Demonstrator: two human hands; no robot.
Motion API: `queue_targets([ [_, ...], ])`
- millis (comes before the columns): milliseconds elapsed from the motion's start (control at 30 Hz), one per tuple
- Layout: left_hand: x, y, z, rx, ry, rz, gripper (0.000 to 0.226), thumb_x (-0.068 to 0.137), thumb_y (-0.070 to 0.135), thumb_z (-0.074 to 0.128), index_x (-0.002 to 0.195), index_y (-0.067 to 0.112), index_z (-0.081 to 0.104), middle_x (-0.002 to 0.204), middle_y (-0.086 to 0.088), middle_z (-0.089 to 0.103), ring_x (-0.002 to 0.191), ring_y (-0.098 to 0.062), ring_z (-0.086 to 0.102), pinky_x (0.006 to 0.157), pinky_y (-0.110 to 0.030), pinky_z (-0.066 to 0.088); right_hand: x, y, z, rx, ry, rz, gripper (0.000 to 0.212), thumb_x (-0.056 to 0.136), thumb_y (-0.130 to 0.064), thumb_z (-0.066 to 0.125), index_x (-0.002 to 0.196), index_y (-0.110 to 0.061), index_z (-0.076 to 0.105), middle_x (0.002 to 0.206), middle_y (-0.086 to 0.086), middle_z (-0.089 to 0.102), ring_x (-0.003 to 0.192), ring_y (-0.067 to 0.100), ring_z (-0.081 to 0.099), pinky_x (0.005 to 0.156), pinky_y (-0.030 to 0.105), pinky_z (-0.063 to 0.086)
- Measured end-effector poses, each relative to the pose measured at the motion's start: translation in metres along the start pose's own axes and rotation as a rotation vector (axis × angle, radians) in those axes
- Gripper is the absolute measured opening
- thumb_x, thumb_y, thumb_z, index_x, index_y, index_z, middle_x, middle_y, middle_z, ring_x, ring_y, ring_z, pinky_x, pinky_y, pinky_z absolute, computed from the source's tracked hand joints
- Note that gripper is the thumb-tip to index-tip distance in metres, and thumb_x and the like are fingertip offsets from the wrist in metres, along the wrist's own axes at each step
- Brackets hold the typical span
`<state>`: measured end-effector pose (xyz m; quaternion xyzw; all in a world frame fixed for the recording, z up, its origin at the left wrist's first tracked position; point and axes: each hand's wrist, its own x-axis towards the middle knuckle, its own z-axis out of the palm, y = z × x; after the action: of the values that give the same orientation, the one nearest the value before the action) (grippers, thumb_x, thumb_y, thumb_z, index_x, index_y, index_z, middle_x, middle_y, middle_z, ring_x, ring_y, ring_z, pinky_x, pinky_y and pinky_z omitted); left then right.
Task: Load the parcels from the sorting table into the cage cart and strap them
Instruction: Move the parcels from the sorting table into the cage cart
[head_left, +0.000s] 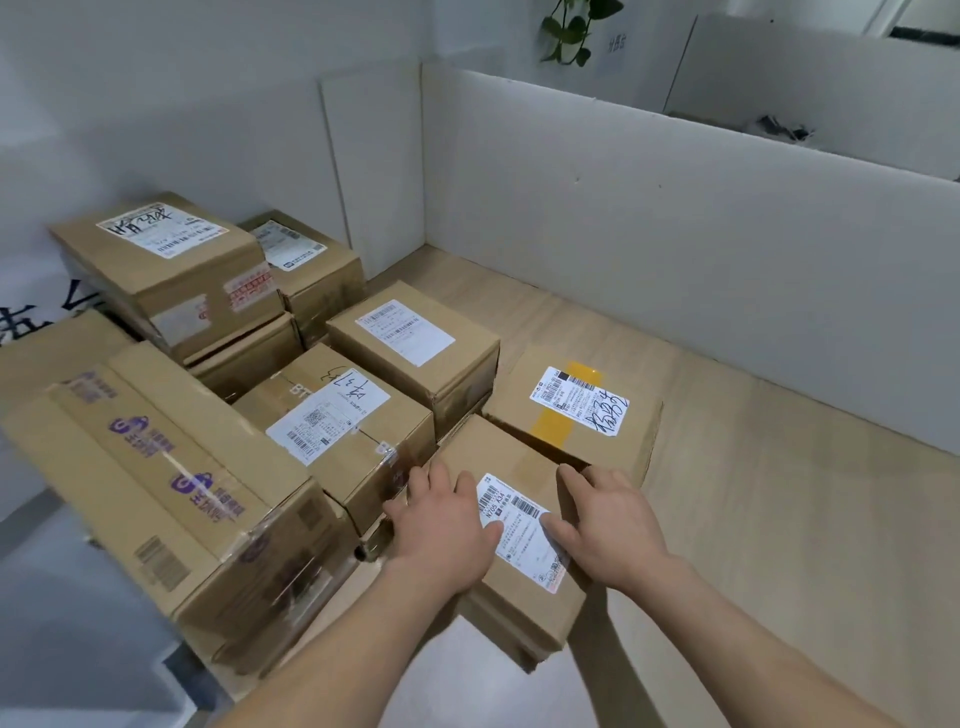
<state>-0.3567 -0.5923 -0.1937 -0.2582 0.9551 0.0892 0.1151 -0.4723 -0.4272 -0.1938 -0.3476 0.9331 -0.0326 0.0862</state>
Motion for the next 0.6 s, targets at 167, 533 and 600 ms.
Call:
queue_targets([
  [167,-0.028,0.005,0.022,-0.106,-0.036,0.073,0.06,0.09,0.056,0.047,0.139,0.027,0.03,0.154,0.0,0.012,0.145,-0.031,0.002,0.103,-0.059,0.037,-0.03,0.005,-0.004,0.03,-0.18,0.013,0.087,0.083,-0.079,0.045,0.155,-0.041,0.012,0.134,-0.005,0.055,0.118,0.019,0.053,0.088,0.033,0.048],
  [533,-0.182,0.052,0.1,-0.628,0.292,-0.236,0.053,0.092,0.042,0.059,0.141,0.032,0.044,0.158,0.007,-0.014,0.148,-0.026,0.007,0.113,-0.042,0.032,-0.151,0.025,0.026,0.341,-0.304,-0.032,0.095,0.077,-0.077,0.053,0.152,-0.049,0.002,0.128,-0.008,0.062,0.108,0.02,0.06,0.085,0.035,0.048],
  [600,-0.209,0.057,0.11,-0.728,0.276,-0.326,0.063,0.089,0.042,0.061,0.146,0.036,0.033,0.156,0.002,-0.001,0.137,-0.028,0.032,0.108,-0.039,0.038,-0.17,0.023,0.032,0.393,-0.294,-0.051,0.09,0.074,-0.076,0.054,0.148,-0.051,0.009,0.122,-0.01,0.062,0.105,0.017,0.061,0.084,0.035,0.049],
])
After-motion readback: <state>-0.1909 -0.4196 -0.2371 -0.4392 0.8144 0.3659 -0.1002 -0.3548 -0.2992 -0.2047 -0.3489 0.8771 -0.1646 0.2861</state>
